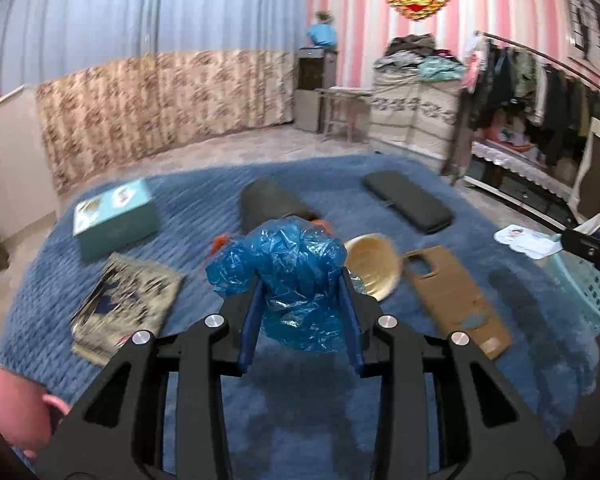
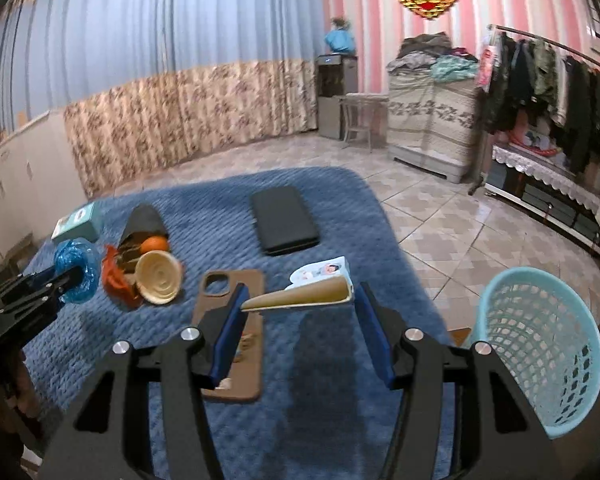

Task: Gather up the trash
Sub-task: 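Carry the bag and card over the basket and open both grippers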

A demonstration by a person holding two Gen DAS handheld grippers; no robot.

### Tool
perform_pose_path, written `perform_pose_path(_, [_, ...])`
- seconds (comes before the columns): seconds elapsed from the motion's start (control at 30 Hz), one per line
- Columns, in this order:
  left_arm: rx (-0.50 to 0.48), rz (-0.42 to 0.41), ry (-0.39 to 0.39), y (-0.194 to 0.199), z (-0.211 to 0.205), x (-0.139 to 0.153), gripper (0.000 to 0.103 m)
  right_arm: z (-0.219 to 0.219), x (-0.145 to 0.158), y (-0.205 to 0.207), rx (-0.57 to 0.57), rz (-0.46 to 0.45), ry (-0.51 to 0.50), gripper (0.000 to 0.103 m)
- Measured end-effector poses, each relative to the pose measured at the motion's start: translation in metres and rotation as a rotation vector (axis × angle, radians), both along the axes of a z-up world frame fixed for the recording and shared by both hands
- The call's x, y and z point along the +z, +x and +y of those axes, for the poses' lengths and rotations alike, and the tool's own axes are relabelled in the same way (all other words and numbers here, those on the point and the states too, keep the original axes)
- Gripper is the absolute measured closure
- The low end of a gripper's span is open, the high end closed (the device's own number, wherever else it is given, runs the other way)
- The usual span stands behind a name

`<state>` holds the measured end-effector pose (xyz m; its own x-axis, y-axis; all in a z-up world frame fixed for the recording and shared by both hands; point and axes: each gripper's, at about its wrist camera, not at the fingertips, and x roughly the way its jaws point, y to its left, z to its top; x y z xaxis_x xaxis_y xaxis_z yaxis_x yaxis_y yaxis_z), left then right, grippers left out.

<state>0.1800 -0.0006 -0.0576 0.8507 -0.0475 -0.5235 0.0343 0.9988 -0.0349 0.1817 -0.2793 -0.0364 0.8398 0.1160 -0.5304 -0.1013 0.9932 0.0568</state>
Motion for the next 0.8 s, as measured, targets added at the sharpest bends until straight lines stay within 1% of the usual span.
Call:
perform_pose_path(0.2, [-0.083,-0.043,-0.009,0.012,-0.048,0.021,0.069,-0.034,0.002,-0.001,-0.051,-0.020,0.048,0.049])
perform_pose_path(0.3, [-0.112,-0.061,-0.019,0.017,-0.068,0.030,0.069,-0.045,0.008,-0.003,-0.073,-0.045,0.041,0.049])
perform_pose_path(0.4, [-0.147,-0.078,-0.025,0.023,-0.090,0.038,0.069,-0.066,0.017,-0.006,-0.109,-0.070,0.031,0.049])
perform_pose_path(0.47, [-0.176,-0.090,-0.028,0.027,-0.109,0.044,0.069,-0.086,0.023,-0.008,-0.148,-0.088,0.035,0.049])
perform_pose_path(0.6, [-0.237,-0.095,-0.034,0.031,-0.143,0.047,0.069,-0.137,0.030,-0.017,-0.248,-0.113,0.078,0.049])
perform_pose_path(0.7, [-0.289,-0.094,-0.032,0.034,-0.176,0.046,0.069,-0.168,0.025,-0.020,-0.311,-0.104,0.097,0.049])
perform_pose_path(0.8, [-0.346,-0.077,-0.034,0.037,-0.209,0.041,0.069,-0.197,0.012,-0.022,-0.373,-0.079,0.114,0.049])
